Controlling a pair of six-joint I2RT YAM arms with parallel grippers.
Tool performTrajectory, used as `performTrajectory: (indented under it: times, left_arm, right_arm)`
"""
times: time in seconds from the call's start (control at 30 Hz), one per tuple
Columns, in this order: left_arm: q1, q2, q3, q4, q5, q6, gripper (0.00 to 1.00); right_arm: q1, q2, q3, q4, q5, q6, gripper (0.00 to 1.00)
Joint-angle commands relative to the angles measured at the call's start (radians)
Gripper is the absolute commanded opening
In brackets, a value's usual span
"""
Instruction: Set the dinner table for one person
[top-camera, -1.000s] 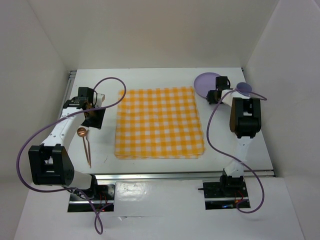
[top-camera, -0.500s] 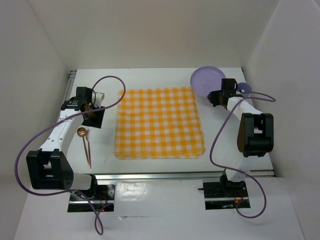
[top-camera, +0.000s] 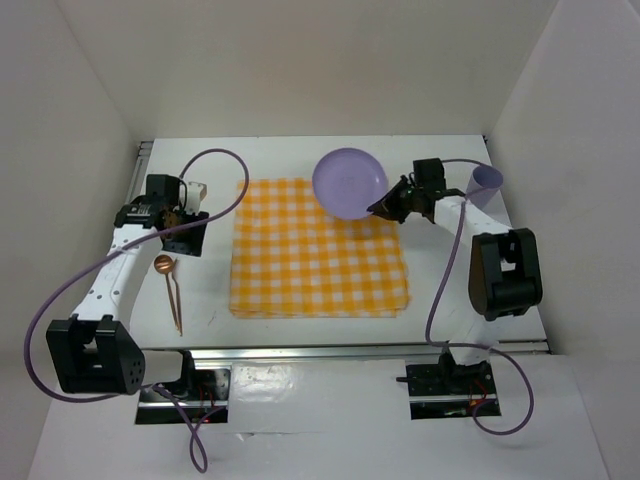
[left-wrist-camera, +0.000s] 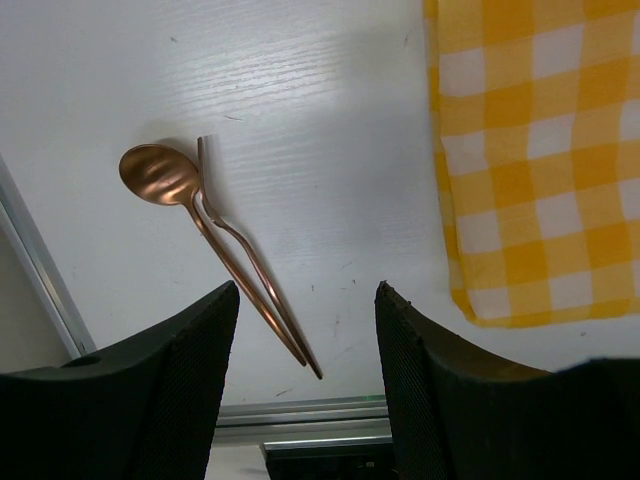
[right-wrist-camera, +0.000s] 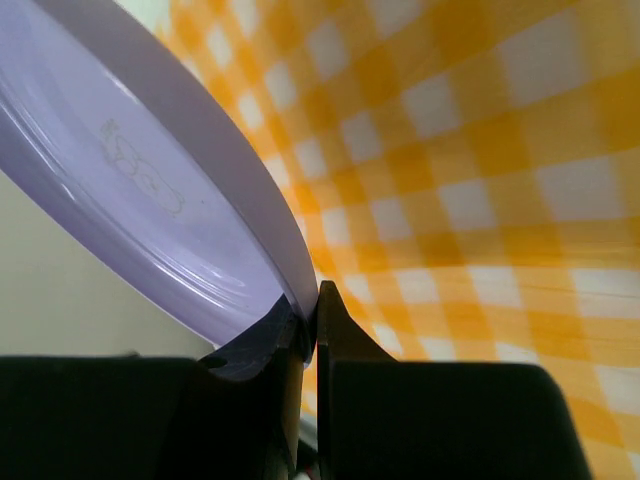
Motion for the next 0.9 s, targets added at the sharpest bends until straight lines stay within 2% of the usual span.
performTrajectory:
  times: [0.0,0.13,0.23,0.6,0.87]
  left_arm:
    - [0.007,-0.040,0.013,-0.007,0.003,0.006,0.64]
    - [0.007,-0.049,0.004,-0.016,-0.016,0.015,0.64]
    - [0.007,-0.049,0.004,-0.026,-0.016,0.015,0.64]
    - [0.007,-0.069,-0.016,-0.026,-0.026,0.015,0.64]
    - [0.007,-0.069,-0.016,-0.026,-0.026,0.015,0.64]
  right_arm:
    - [0.050,0.050,0.091,-0.111,-0.172,-0.231,0.00]
    - [0.122,0.148,0.181,-0.230,-0.190,-0.349,0.00]
    - [0.155,0.214,0.227,-0.314,-0.190,-0.377,0.00]
    - [0.185,0.139,0.056,-0.314,-0.210,-0.397,0.00]
    - [0.253,0.202,0.068,-0.323,-0.117,-0.397,0.00]
